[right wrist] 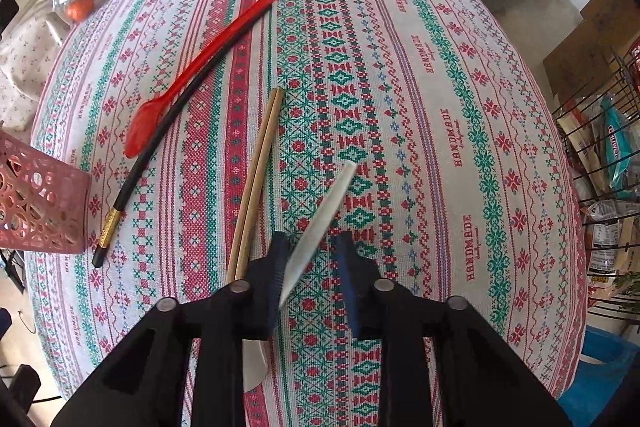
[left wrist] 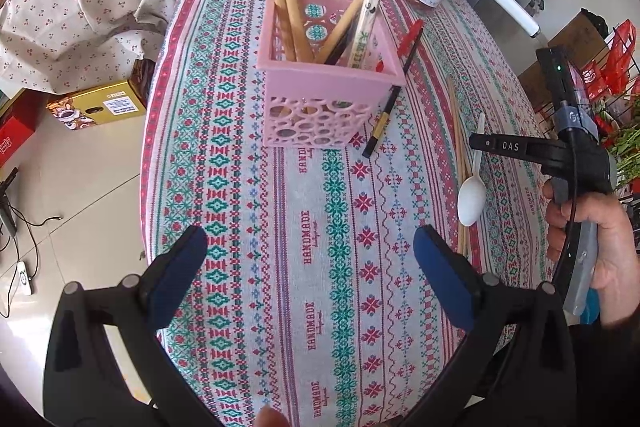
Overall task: Organize utensils
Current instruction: 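Lower the right tool onto the white plastic spoon and close on it, then drop two wooden chopsticks into the basket with the left tool while the right holds the spoon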
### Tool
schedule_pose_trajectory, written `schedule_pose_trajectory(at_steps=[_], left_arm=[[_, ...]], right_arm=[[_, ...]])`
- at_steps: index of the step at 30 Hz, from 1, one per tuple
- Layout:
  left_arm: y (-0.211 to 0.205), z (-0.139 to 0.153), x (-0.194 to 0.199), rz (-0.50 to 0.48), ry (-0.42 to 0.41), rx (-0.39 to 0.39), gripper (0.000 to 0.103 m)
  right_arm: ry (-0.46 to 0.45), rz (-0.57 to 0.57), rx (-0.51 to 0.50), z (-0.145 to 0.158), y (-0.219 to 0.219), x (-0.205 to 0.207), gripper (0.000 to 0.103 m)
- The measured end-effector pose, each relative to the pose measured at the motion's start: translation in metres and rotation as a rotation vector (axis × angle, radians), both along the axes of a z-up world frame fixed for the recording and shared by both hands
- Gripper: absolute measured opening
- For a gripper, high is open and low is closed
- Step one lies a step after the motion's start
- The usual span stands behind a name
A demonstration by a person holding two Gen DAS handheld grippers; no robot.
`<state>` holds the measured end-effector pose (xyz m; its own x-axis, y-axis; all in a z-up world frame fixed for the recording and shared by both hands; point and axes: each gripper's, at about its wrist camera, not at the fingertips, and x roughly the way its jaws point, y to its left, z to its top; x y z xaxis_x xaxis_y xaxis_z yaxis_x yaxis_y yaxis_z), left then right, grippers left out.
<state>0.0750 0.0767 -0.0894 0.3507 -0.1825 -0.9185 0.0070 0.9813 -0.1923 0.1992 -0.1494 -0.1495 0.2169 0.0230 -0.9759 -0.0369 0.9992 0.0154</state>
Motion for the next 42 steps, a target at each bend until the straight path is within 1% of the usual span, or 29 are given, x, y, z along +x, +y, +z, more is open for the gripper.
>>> schedule_pose_trajectory(at_steps=[2, 6, 11, 14, 19, 20, 21, 22, 25, 27, 28, 30, 31, 33, 34, 36, 38, 42], left_arm=[[-0.002, 0.001, -0.001, -0.003, -0.002, 0.002, 0.102], [-0.009, 0.004, -0.001, -0.012, -0.006, -0.005, 0.102], [-0.026, 0.007, 0.003, -0.027, -0.013, -0.042, 0.102], [-0.045, 0.005, 0.009, -0.052, -0.006, -0.057, 0.102], [-0.081, 0.001, 0.024, -0.102, 0.0, -0.058, 0.102], [-0.086, 0.0, 0.028, -0.103, 0.004, -0.064, 0.1], [-0.091, -0.001, 0.032, -0.103, 0.007, -0.07, 0.096], [-0.097, -0.003, 0.036, -0.101, 0.01, -0.078, 0.094], [-0.113, -0.008, 0.05, -0.107, 0.017, -0.113, 0.079], [-0.124, -0.011, 0.059, -0.111, 0.014, -0.132, 0.064], [-0.13, -0.014, 0.064, -0.115, 0.01, -0.137, 0.06], [-0.14, -0.019, 0.072, -0.122, -0.004, -0.134, 0.045], [-0.145, -0.023, 0.077, -0.129, -0.01, -0.131, 0.042], [-0.154, -0.03, 0.087, -0.141, -0.017, -0.117, 0.029], [-0.157, -0.035, 0.091, -0.143, -0.018, -0.109, 0.026], [-0.162, -0.042, 0.098, -0.14, -0.02, -0.103, 0.018], [-0.165, -0.049, 0.104, -0.131, -0.017, -0.095, 0.013], [-0.171, -0.056, 0.111, -0.127, -0.012, -0.068, 0.01]], right_arm=[[0.0, 0.019, 0.005, 0.001, -0.001, -0.004, 0.01], [0.017, 0.023, 0.059, 0.004, -0.015, -0.009, 0.01], [0.017, 0.016, 0.097, 0.013, -0.04, -0.017, 0.01], [-0.007, 0.015, 0.121, 0.024, -0.057, -0.023, 0.01], [-0.032, 0.031, 0.152, 0.041, -0.084, -0.031, 0.01], [-0.034, 0.032, 0.157, 0.044, -0.089, -0.034, 0.01], [-0.036, 0.031, 0.164, 0.044, -0.094, -0.034, 0.01], [-0.036, 0.028, 0.169, 0.045, -0.097, -0.034, 0.01], [-0.03, 0.017, 0.19, 0.044, -0.105, -0.033, 0.01], [-0.026, 0.01, 0.204, 0.043, -0.106, -0.03, 0.01], [-0.024, 0.009, 0.209, 0.043, -0.106, -0.029, 0.01], [-0.022, 0.006, 0.222, 0.042, -0.109, -0.028, 0.01], [-0.02, 0.005, 0.228, 0.042, -0.111, -0.027, 0.01], [-0.015, 0.0, 0.236, 0.04, -0.113, -0.025, 0.01], [-0.013, 0.0, 0.239, 0.04, -0.113, -0.025, 0.01], [-0.007, 0.003, 0.243, 0.037, -0.114, -0.022, 0.01], [-0.001, 0.005, 0.247, 0.035, -0.115, -0.021, 0.01], [0.005, 0.011, 0.25, 0.033, -0.115, -0.02, 0.01]])
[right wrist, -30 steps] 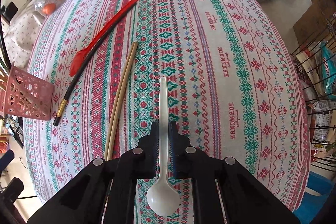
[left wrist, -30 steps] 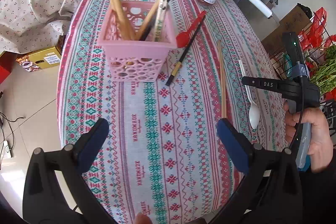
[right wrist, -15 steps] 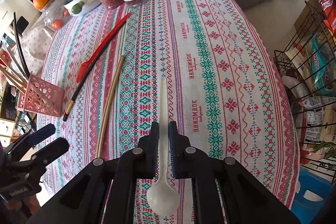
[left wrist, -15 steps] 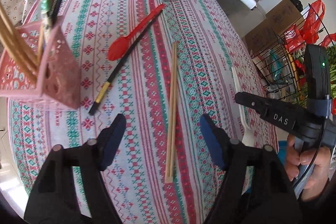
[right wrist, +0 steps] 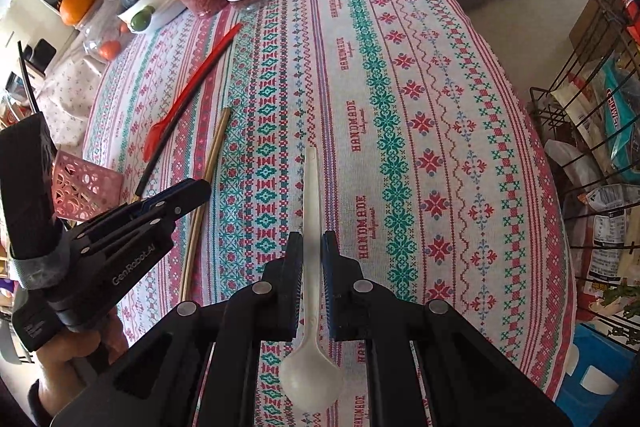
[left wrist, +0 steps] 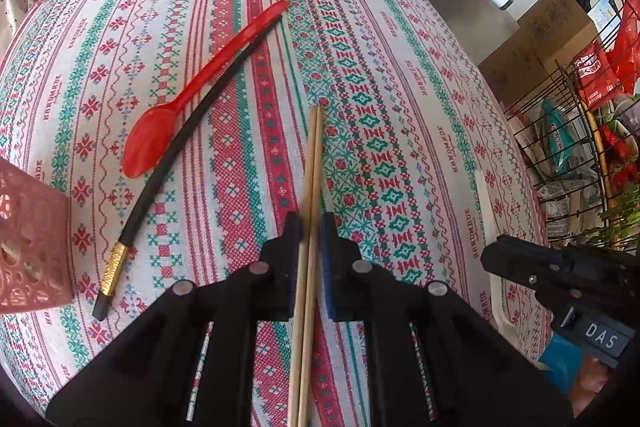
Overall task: Organize utensils
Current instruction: 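Drop two wooden chopsticks into the basket with the left tool while the right holds the spoon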
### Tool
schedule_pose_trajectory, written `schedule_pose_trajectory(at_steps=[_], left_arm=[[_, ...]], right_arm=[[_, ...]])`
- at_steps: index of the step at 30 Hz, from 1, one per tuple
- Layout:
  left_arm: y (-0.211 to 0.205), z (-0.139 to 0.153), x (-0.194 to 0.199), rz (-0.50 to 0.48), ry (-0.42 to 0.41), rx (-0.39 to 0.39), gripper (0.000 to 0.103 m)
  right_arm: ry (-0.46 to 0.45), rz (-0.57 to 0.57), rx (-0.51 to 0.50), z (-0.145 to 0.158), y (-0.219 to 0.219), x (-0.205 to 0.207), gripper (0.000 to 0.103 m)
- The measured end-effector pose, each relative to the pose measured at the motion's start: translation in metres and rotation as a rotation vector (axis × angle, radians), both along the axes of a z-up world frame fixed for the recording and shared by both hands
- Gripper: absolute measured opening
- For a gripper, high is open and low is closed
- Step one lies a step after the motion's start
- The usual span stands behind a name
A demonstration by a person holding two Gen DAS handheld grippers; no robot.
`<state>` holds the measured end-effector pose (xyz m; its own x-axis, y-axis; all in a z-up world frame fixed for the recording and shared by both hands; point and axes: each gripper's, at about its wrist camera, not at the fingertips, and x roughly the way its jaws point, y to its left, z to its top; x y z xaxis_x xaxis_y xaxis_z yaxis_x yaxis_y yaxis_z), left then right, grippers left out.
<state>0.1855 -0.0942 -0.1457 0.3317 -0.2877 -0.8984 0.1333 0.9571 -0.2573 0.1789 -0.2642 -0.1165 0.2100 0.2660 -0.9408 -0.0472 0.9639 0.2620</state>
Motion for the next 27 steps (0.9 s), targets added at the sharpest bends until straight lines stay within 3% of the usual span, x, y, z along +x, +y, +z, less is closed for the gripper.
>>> schedule_pose_trajectory(at_steps=[9, 18, 27], left_arm=[[-0.013, 0.004, 0.001, -0.016, -0.04, 0.105, 0.01], [-0.002, 0.067, -0.035, -0.03, -0.254, 0.13, 0.009], [0.039, 0.122, -0.071, 0.006, -0.401, 0.085, 0.009]], right_arm=[[-0.015, 0.001, -0.006, 0.002, 0.0, -0.003, 0.01], [-0.175, -0.003, 0.0, 0.04, 0.001, -0.018, 0.01], [-0.317, 0.0, 0.048, 0.083, 0.018, -0.036, 0.01]])
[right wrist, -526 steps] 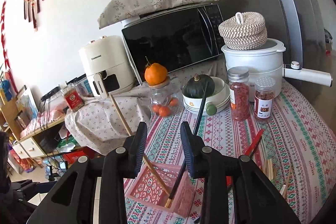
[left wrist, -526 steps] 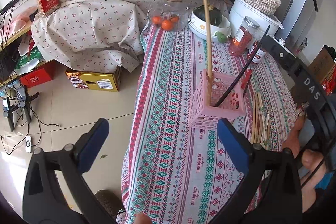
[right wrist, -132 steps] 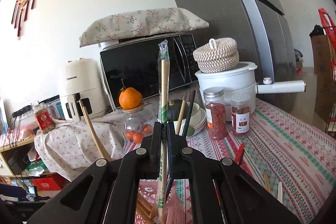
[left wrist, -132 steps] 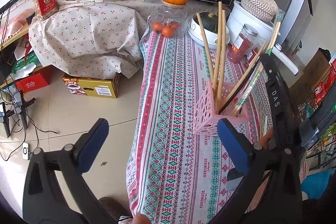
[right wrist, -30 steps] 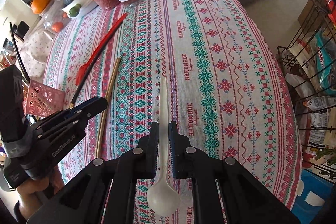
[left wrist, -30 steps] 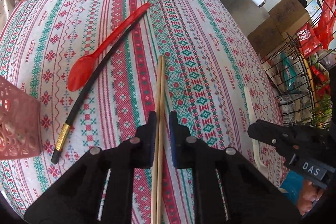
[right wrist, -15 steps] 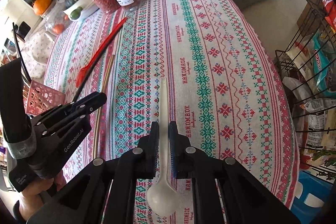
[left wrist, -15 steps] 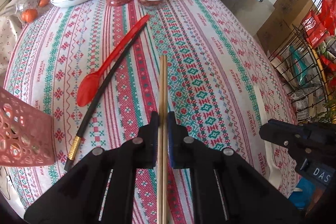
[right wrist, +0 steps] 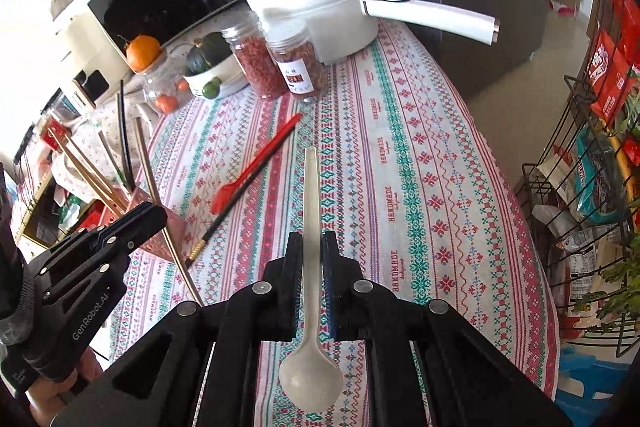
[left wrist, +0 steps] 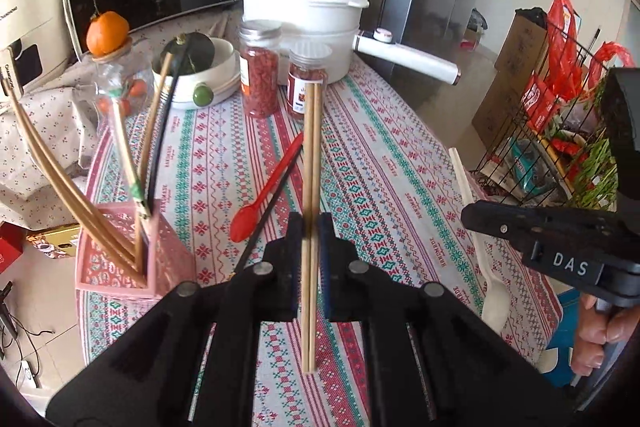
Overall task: Organize utensils
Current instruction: 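Drop two wooden chopsticks into the basket with the left tool while the right holds the spoon, then lower the left tool onto the black brush and close on it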
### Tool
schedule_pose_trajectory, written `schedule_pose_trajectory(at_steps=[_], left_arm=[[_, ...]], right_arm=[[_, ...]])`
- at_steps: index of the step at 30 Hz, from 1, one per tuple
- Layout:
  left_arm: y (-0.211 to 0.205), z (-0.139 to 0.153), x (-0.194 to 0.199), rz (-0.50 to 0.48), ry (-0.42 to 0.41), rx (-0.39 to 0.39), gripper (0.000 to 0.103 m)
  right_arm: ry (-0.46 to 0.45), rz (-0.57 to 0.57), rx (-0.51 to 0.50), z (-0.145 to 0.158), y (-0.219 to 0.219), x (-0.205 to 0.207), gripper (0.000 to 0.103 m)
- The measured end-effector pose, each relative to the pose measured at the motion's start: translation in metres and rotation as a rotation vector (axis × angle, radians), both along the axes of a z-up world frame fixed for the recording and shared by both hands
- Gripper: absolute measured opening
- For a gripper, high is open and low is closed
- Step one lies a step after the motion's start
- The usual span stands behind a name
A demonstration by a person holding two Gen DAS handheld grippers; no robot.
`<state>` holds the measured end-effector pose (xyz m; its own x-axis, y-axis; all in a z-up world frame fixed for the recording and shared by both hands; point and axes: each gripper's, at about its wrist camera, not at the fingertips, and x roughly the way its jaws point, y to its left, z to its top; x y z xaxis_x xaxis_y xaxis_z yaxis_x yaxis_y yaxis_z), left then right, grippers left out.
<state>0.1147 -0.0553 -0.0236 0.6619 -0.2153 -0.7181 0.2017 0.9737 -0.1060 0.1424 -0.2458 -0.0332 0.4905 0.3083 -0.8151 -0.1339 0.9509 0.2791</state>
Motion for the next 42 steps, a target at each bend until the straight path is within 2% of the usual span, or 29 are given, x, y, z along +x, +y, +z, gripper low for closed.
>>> schedule_pose_trajectory(at_steps=[1, 2, 10, 12, 15, 17, 19, 21, 23, 27, 29, 33, 39, 42], left_arm=[[0.006, 0.007, -0.004, 0.005, -0.022, -0.009, 0.008], [0.012, 0.014, -0.007, 0.009, -0.043, -0.022, 0.0], [0.069, 0.057, -0.024, 0.094, -0.185, -0.118, 0.0], [0.079, 0.059, -0.026, 0.101, -0.174, -0.148, 0.0], [0.081, 0.045, -0.021, 0.075, -0.084, -0.194, 0.0], [0.075, 0.031, -0.016, 0.064, -0.022, -0.186, 0.0], [0.064, 0.016, -0.007, 0.061, 0.044, -0.173, 0.009], [0.054, 0.001, 0.001, 0.059, 0.11, -0.152, 0.045], [0.044, -0.014, 0.009, 0.069, 0.156, -0.135, 0.049], [0.023, -0.043, 0.024, 0.064, 0.235, -0.108, 0.049], [0.01, -0.054, 0.035, 0.05, 0.241, -0.07, 0.048], [-0.01, -0.07, 0.066, 0.003, 0.29, -0.069, 0.032], [-0.034, -0.09, 0.119, -0.012, 0.318, 0.052, 0.027], [-0.038, -0.104, 0.138, -0.011, 0.359, 0.098, 0.017]], right_arm=[[-0.01, 0.001, 0.006, 0.003, 0.003, -0.002, 0.01], [-0.017, 0.003, 0.012, 0.006, 0.005, -0.003, 0.01], [-0.052, 0.013, 0.046, 0.02, 0.027, -0.009, 0.01], [-0.053, 0.014, 0.049, 0.021, 0.031, -0.007, 0.01], [-0.046, 0.017, 0.049, 0.02, 0.035, -0.005, 0.01], [-0.037, 0.016, 0.047, 0.019, 0.036, -0.002, 0.01], [-0.025, 0.009, 0.044, 0.015, 0.035, 0.001, 0.01], [-0.009, 0.006, 0.041, 0.012, 0.033, 0.004, 0.01], [0.005, 0.007, 0.036, 0.008, 0.031, 0.006, 0.01], [0.028, 0.005, 0.026, 0.001, 0.024, 0.009, 0.01], [0.04, -0.002, 0.029, -0.003, 0.017, 0.01, 0.01], [0.054, -0.019, 0.037, -0.007, 0.002, 0.013, 0.01], [0.068, -0.028, 0.032, -0.013, -0.015, 0.021, 0.01], [0.075, -0.028, 0.025, -0.017, -0.02, 0.028, 0.01]])
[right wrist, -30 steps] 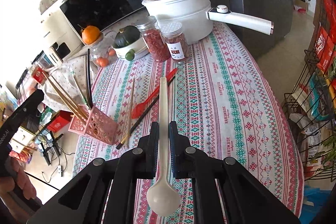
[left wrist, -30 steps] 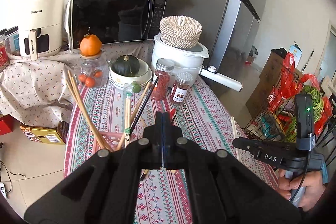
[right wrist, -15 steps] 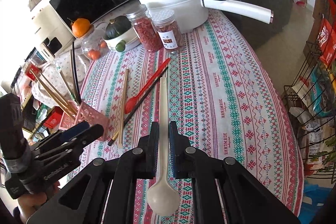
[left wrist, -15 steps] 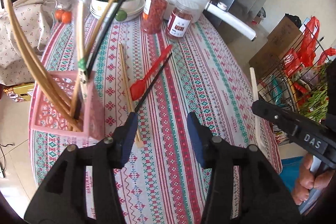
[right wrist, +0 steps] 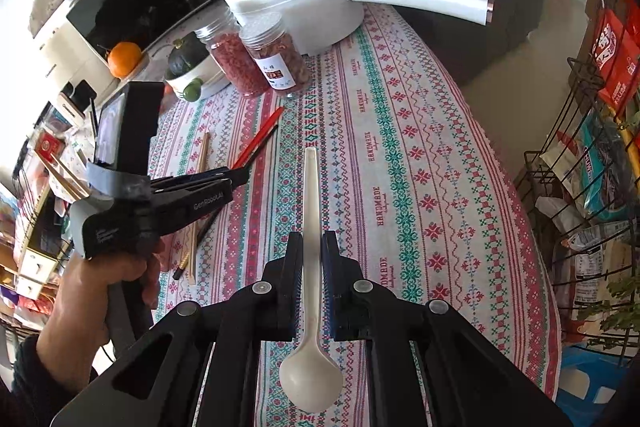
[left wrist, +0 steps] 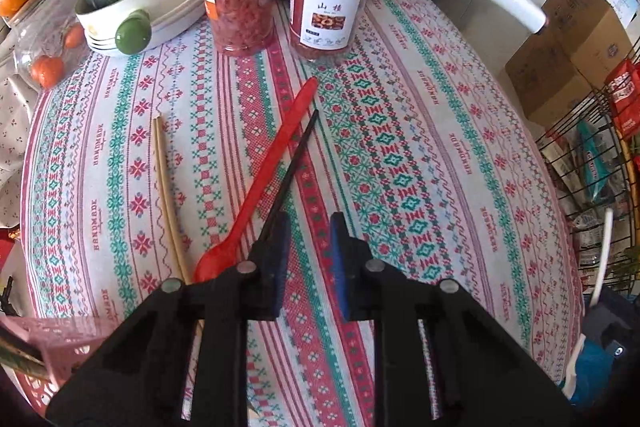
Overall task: Organize utensils
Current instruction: 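Lower the left tool onto the black brush and close on it, then carry the black brush in the left tool and drop it into the basket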
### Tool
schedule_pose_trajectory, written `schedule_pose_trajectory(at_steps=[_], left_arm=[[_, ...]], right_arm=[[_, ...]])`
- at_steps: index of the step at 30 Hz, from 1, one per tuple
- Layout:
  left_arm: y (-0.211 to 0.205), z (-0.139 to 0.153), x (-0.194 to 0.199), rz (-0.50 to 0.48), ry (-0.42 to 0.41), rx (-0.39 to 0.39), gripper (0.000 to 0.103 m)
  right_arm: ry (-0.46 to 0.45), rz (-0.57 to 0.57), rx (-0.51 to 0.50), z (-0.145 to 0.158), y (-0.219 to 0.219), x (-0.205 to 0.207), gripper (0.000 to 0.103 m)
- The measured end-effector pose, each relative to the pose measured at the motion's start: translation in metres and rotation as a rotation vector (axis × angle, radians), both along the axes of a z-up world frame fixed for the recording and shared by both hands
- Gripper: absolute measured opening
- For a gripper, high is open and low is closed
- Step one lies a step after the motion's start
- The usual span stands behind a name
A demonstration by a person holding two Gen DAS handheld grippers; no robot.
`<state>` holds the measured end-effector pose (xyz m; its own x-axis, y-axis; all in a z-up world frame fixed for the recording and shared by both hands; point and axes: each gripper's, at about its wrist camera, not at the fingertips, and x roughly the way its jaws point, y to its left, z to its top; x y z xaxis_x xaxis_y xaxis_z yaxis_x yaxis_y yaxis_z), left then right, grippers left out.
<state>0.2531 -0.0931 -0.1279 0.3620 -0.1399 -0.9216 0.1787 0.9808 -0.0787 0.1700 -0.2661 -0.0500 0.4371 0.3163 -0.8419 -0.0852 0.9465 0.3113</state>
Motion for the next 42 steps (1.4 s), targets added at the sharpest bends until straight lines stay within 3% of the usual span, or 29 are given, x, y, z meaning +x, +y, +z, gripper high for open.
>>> schedule_pose_trajectory(at_steps=[8, 15, 19, 27, 33, 42], left_arm=[[0.0, -0.024, 0.022, 0.004, 0.066, 0.096, 0.016], [-0.002, -0.021, 0.012, -0.014, 0.054, 0.072, 0.007], [0.004, 0.009, -0.02, -0.022, -0.007, 0.004, 0.006], [0.043, 0.088, -0.102, -0.013, -0.205, -0.129, 0.006], [0.084, 0.145, -0.151, 0.024, -0.386, -0.166, 0.006], [0.146, 0.196, -0.185, 0.141, -0.595, -0.208, 0.006]], right_arm=[[0.033, -0.011, -0.002, -0.013, -0.011, 0.013, 0.01], [0.026, -0.03, 0.001, -0.013, -0.013, 0.014, 0.01], [-0.009, -0.036, 0.005, -0.003, -0.011, 0.008, 0.01], [-0.09, -0.041, 0.031, 0.023, 0.001, -0.014, 0.01], [-0.164, -0.023, 0.057, 0.046, 0.021, -0.028, 0.01], [-0.225, 0.016, 0.042, 0.059, 0.058, -0.034, 0.01]])
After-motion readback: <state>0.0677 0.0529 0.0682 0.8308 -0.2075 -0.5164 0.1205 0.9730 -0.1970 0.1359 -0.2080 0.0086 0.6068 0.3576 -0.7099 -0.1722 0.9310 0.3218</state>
